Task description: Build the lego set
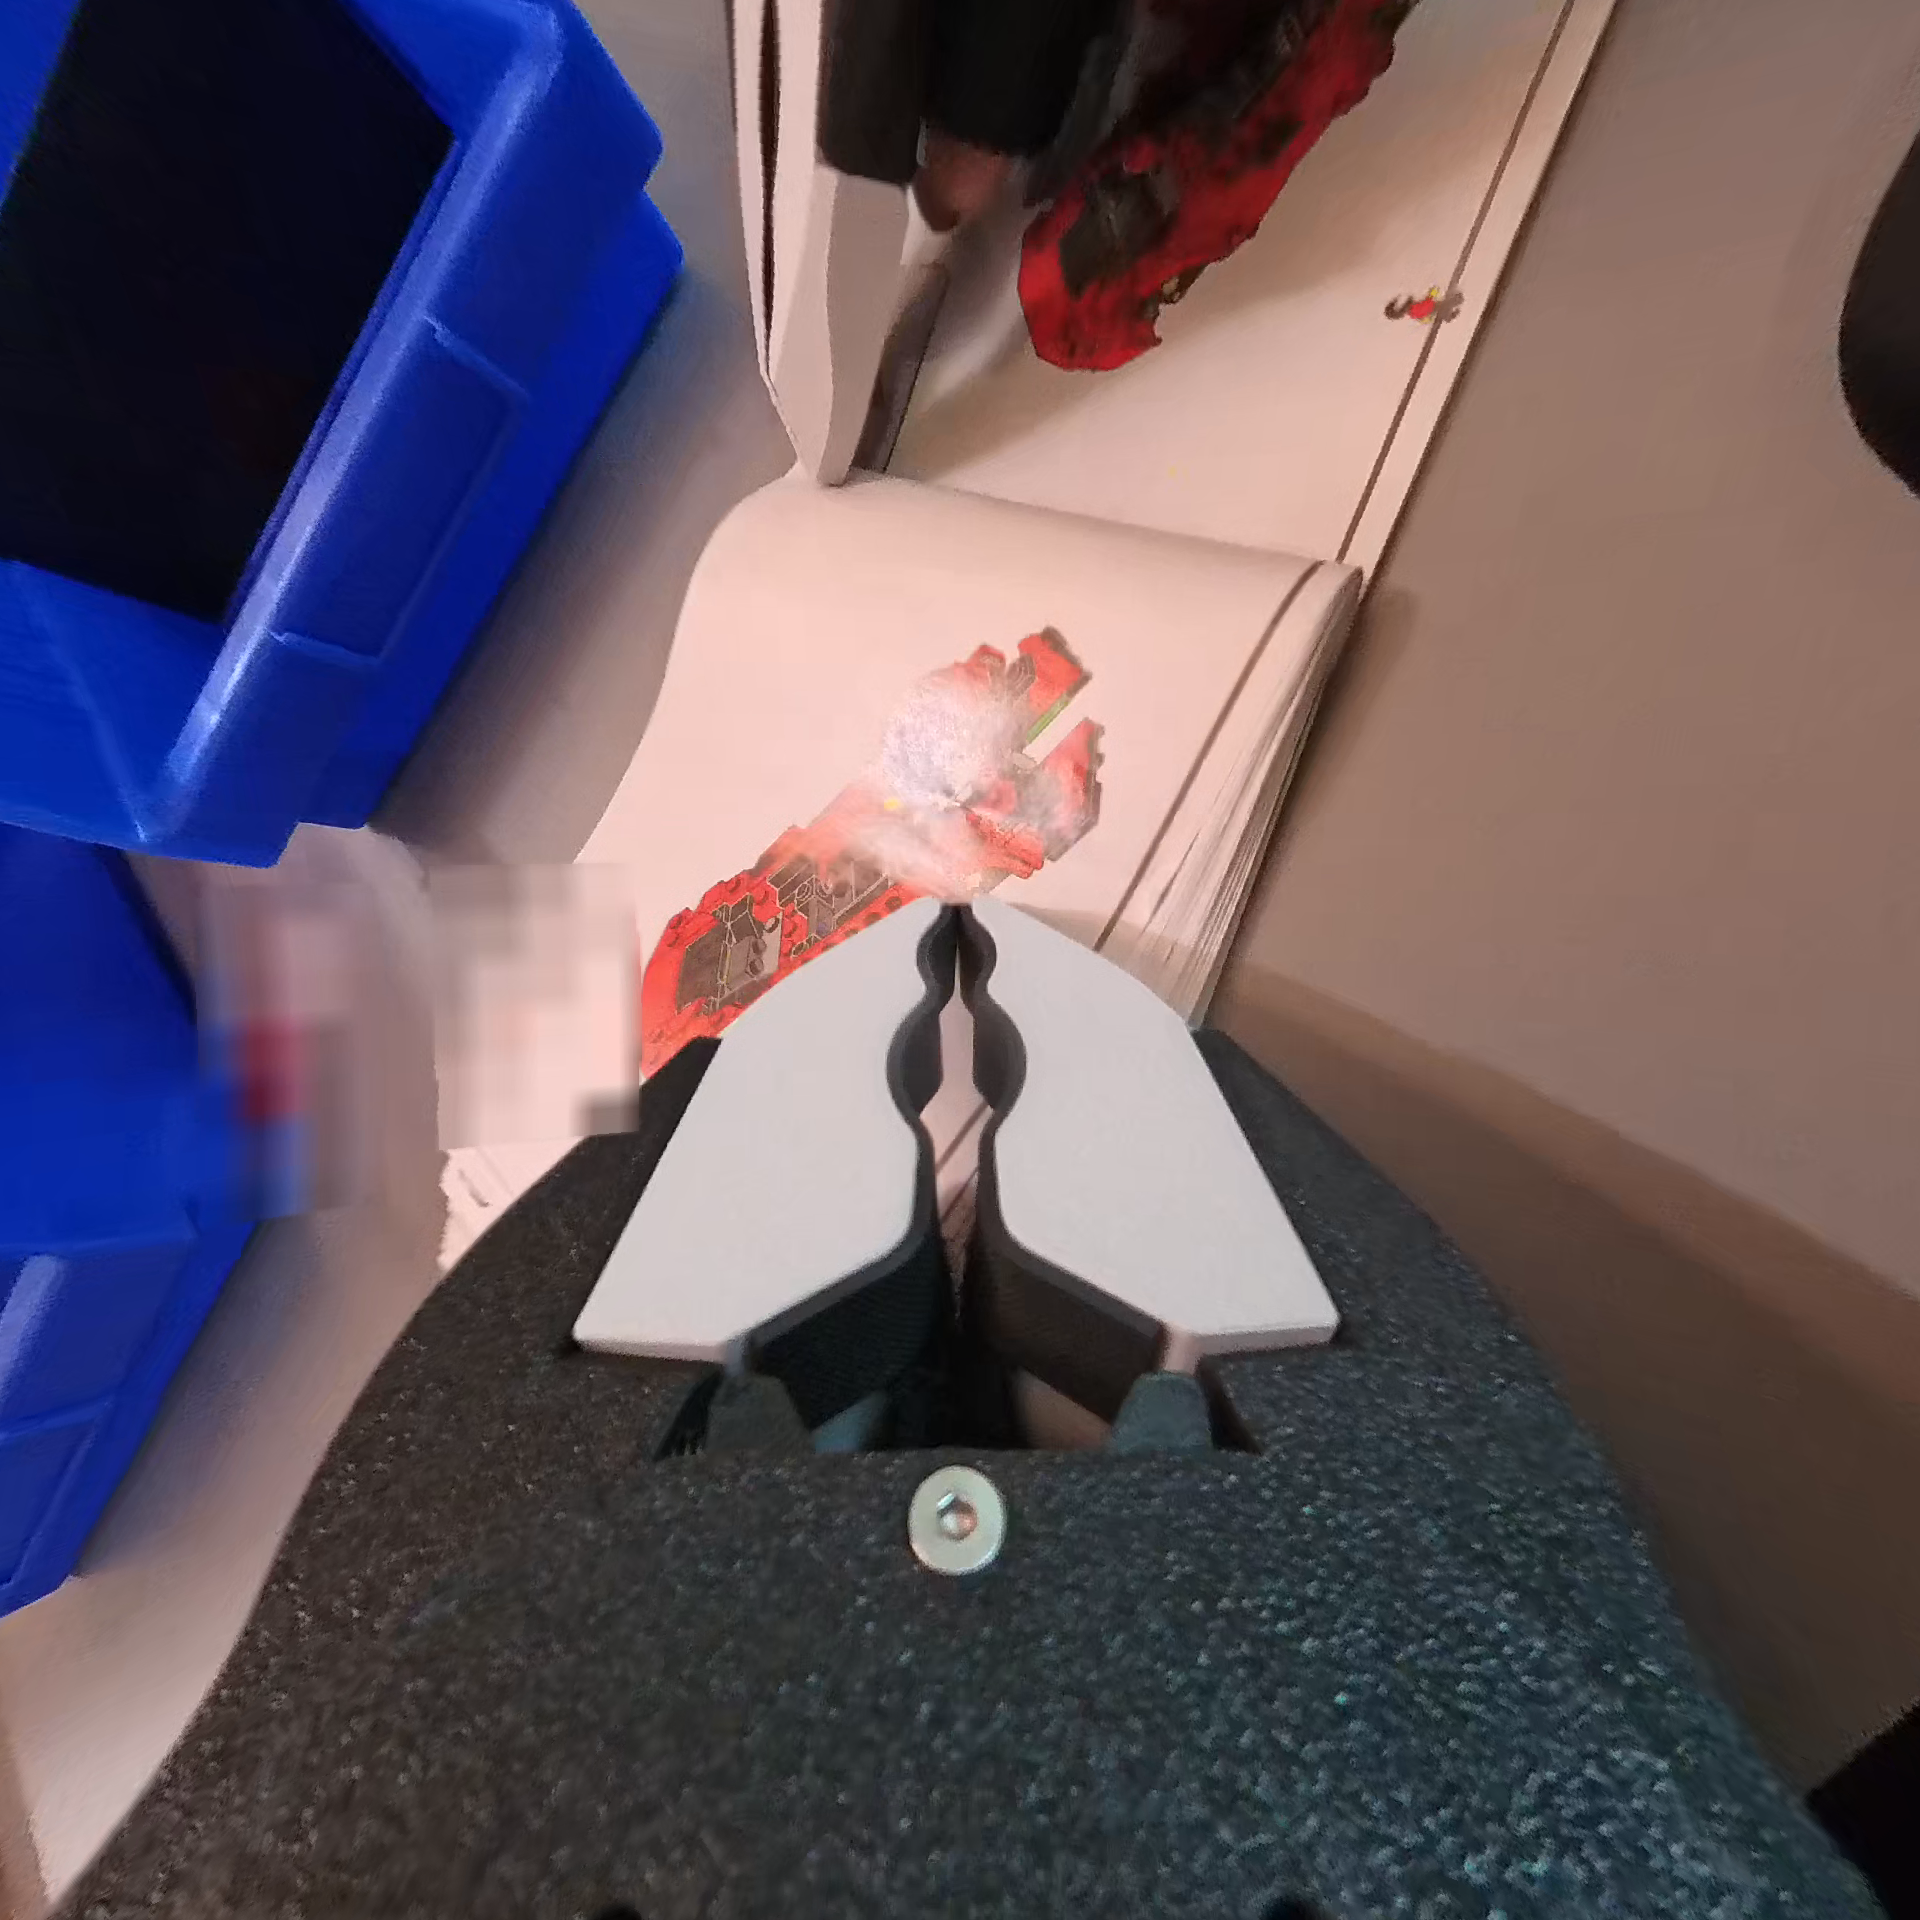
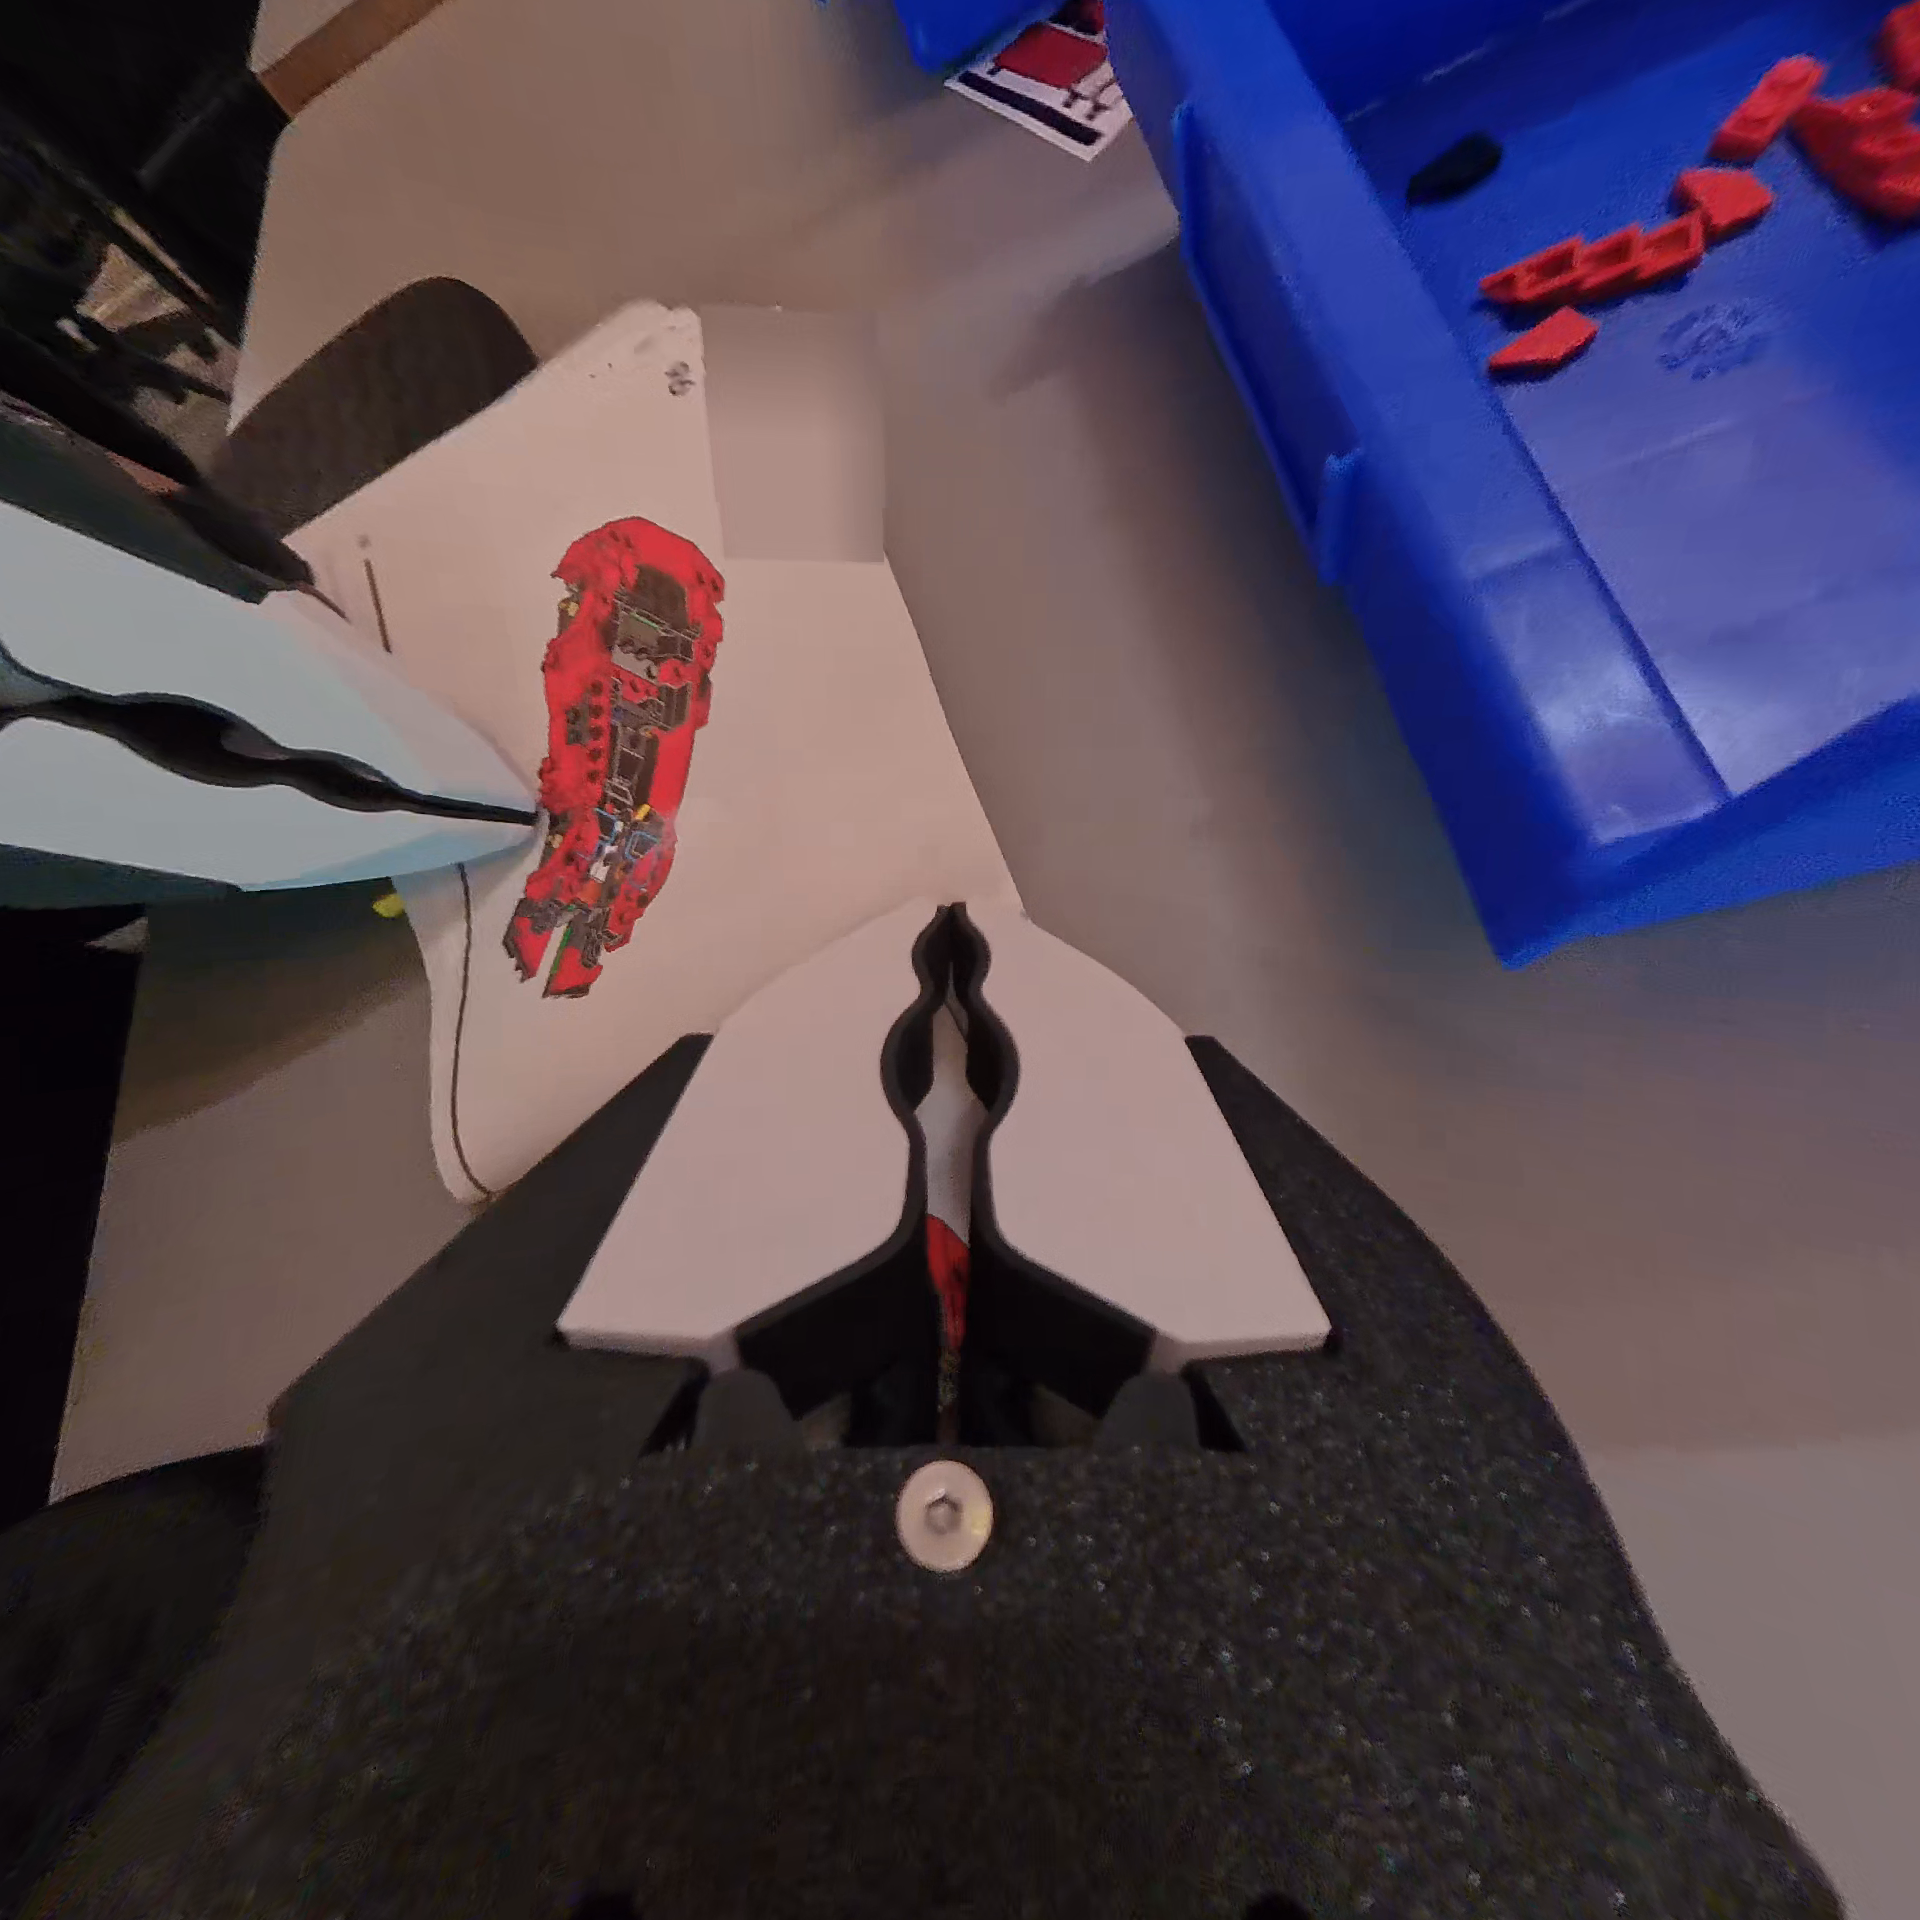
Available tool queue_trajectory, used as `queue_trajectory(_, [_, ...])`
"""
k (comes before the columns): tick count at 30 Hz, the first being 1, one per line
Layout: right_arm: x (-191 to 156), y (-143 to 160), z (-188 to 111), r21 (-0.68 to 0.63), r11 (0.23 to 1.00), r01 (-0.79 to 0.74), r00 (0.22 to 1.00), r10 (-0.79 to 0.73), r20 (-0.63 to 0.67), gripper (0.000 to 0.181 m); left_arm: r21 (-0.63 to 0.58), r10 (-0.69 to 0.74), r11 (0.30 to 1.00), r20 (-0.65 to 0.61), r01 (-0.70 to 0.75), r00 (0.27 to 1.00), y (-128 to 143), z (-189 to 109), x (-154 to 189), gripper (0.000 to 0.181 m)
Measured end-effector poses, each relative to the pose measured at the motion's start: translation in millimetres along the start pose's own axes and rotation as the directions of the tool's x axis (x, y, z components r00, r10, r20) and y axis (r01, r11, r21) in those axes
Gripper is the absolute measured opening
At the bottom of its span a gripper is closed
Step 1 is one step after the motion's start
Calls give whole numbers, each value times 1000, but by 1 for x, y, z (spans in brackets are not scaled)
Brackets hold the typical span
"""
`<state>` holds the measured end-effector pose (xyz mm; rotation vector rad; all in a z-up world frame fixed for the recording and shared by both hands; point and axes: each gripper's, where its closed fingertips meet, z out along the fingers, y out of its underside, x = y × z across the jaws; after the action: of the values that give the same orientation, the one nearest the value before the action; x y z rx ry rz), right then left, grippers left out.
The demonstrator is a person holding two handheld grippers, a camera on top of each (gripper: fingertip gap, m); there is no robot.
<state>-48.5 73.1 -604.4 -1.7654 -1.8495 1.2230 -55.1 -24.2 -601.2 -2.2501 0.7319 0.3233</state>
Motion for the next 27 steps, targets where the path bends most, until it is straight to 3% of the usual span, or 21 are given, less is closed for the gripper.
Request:
queue_trajectory(1, [-2, -2, -1, 6, 999, 36, 999, -36, 5, 0, -10, 1, 1000, -6, -2, 1000, 0, 0, 0, 0])
queue_trajectory(5, [-34, -13, -2, 19, 987, 157, 986, -158, 49, 0, -12, 7, 1000, -3, -7, 1000, -2, -1, -3, 2])
queue_trajectory(6, [-44, -13, 0, 6, 985, 171, 983, -171, 63, 25, 6, 3, 1000, 4, -3, 1000, -4, -3, -5, 3])
queue_trajectory(10, [-67, -24, 3, 63, 974, 219, 974, -222, 49, 26, 204, -65, 976, -60, 76, 996, -32, -18, -2, 6])
queue_trajectory(12, [-65, -33, 0, 143, 965, 219, 975, -222, 3, 31, 380, -87, 908, -240, 176, 967, -57, -33, 16, 10])
queue_trajectory(15, [-40, -35, -6, 220, 950, 221, 972, -197, -126, 46, 570, -1, 741, -527, 355, 850, -88, -69, 47, 16])
queue_trajectory(18, [-22, -22, -4, 168, 962, 214, 966, -183, -183, 71, 566, 34, 687, -652, 456, 758, -92, -75, 61, 26])
queue_trajectory(23, [-26, -34, -9, 255, 938, 235, 965, -194, -175, 80, 541, 26, 678, -694, 498, 719, -93, -71, 65, 37])
queue_trajectory(27, [-35, -45, -21, 375, 891, 256, 965, -213, -154, 85, 544, 33, 643, -723, 539, 690, -95, -79, 60, 32])
